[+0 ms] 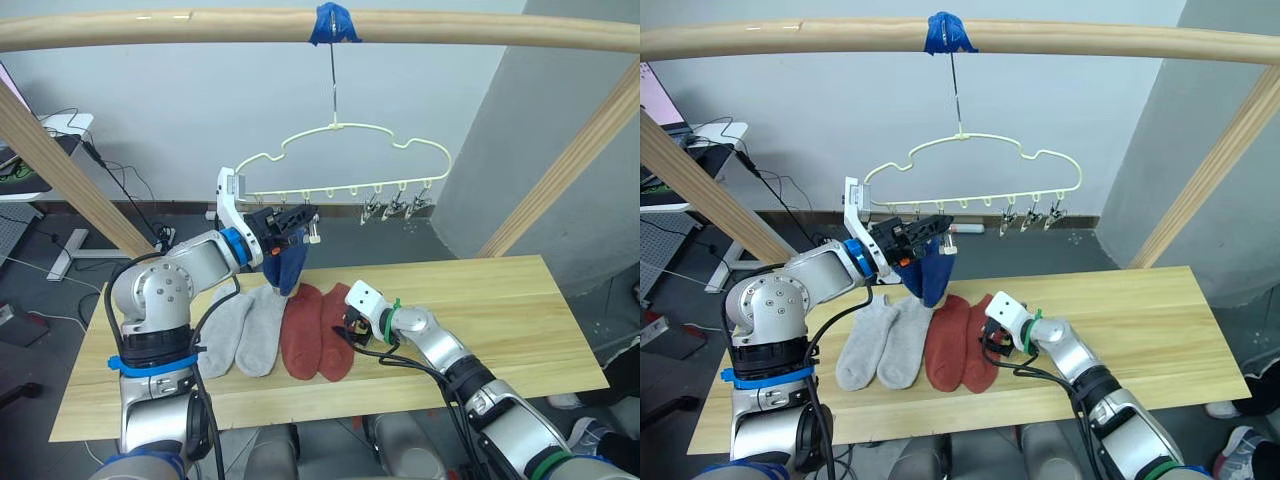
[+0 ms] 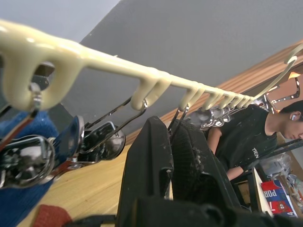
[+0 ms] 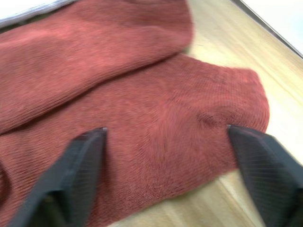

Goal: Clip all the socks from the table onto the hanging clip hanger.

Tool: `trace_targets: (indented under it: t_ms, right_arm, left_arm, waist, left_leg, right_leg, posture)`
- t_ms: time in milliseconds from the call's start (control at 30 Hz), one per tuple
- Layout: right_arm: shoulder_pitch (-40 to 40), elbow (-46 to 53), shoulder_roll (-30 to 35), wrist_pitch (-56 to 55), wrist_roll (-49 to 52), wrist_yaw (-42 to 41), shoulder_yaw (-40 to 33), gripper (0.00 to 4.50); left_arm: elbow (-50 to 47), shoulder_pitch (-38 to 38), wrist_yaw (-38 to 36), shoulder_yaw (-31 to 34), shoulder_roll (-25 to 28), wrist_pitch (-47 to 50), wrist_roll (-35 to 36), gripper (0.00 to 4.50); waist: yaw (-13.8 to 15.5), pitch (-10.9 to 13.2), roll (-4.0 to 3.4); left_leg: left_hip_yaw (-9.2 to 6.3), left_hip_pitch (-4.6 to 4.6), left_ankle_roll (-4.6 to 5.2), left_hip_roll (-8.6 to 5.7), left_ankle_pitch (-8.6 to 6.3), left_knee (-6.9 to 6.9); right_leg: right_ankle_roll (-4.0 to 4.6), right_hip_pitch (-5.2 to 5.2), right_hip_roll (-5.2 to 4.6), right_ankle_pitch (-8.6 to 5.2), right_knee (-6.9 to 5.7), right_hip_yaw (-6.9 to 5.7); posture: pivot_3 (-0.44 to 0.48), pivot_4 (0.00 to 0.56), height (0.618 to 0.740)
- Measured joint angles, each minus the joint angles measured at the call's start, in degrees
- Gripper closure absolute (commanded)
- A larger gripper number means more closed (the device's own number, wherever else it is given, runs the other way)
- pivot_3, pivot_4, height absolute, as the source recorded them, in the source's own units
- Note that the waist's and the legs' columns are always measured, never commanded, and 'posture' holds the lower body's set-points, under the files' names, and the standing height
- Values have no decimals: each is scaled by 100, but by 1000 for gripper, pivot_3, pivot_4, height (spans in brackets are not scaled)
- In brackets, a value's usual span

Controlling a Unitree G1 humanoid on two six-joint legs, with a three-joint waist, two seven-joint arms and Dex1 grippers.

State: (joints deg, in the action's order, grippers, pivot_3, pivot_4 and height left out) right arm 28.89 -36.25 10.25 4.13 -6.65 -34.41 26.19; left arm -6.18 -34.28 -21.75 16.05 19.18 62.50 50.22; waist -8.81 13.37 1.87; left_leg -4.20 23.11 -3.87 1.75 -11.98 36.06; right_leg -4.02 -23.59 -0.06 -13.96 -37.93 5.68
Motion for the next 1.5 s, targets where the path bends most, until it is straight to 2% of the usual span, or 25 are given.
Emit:
trace_targets:
  t_ms: [167,300,467,600,767,833,1100,1500]
  right_arm:
    - [-154,137,119,-108,-111,-86,-10,3139]
    - [-475,616,475,-13,-91,-243,-193,4463]
    - [-997,1579,1039,401,130,-492,-606,4463]
    - [-1450,3046,1394,818,691,-928,-1059,4463]
    - [-1848,5035,1607,1874,1792,-1384,-1389,4463]
    - [-1839,5534,1584,2099,2134,-1424,-1424,4463]
    - [-1570,5906,1338,2559,2803,-1188,-1649,4463]
    - [-1366,5823,1244,2556,2822,-1017,-1597,4463]
  left_arm:
    - [-47,31,-5,-6,-11,71,79,4473]
    - [-44,28,-7,-7,-21,53,85,4473]
    - [-37,34,-6,-9,-45,57,105,4473]
    - [19,18,33,13,-131,133,202,4473]
    - [402,-97,263,379,-388,583,863,4473]
    - [588,-208,480,544,-493,748,1107,4473]
    - [1121,-447,1255,1080,-640,1107,1941,4473]
    - [1122,-448,1509,1035,-624,1175,2228,4473]
  waist:
    - [71,-2,1]
    - [102,-5,2]
    - [102,-5,2]
    - [52,-3,1]
    - [68,-3,2]
    - [64,-3,3]
    - [68,-2,4]
    - [67,-2,3]
  left_leg:
    - [1,-23,0,-1,0,2]
    - [1,-22,-1,-3,0,3]
    - [1,-18,-1,-4,0,-2]
    - [3,-19,0,-1,-1,-3]
    - [0,-16,0,-2,-1,1]
    - [1,-16,0,-3,-1,1]
    - [1,-10,0,-3,-1,-3]
    - [3,-6,-1,-3,-2,-5]
  right_leg:
    - [0,28,-1,0,4,1]
    - [0,29,-3,0,7,1]
    - [-1,27,-4,-1,13,-1]
    - [-1,22,0,-1,13,3]
    - [0,22,-1,-2,10,1]
    - [-1,23,-1,-1,13,2]
    - [0,20,-2,-2,23,1]
    - [0,14,-1,-2,25,1]
  posture:
    - [-99,182,740]
    - [-103,180,740]
    - [-118,187,740]
    - [-139,193,740]
    - [-158,196,740]
    - [-158,196,740]
    - [-167,199,740]
    - [-164,200,740]
